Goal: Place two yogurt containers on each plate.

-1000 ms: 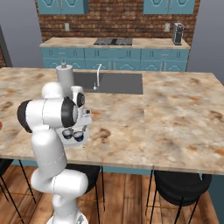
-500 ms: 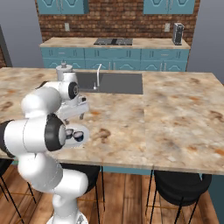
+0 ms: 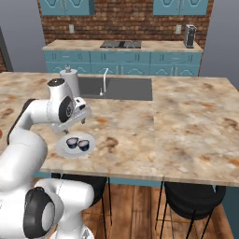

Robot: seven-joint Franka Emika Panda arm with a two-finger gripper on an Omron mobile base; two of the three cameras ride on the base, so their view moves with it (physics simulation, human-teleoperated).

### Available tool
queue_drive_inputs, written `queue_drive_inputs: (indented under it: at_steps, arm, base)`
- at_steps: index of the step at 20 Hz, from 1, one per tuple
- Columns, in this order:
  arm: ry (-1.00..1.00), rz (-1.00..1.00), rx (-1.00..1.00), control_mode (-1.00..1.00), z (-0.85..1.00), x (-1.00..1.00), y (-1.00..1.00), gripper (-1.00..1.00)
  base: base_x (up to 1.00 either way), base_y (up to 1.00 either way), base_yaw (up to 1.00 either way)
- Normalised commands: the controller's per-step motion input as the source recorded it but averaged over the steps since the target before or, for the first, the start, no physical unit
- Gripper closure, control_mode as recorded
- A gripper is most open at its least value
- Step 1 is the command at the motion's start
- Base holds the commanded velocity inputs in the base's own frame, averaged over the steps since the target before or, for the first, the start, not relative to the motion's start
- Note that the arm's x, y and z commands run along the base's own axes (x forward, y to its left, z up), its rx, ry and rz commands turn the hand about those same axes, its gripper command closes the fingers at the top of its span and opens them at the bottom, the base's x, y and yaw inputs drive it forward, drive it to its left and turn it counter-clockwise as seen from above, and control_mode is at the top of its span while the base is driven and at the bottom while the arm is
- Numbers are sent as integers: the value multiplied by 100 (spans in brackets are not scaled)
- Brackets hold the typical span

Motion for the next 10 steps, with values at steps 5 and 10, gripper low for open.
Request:
queue_drive_inputs:
  at_steps: [5,10]
  arm:
    - [0,-18,16,-100,8,-45,-61,-100]
    - [25,-23,3,-100,31,-24,-41,-100]
  base:
    - [0,0,0]
    - [0,0,0]
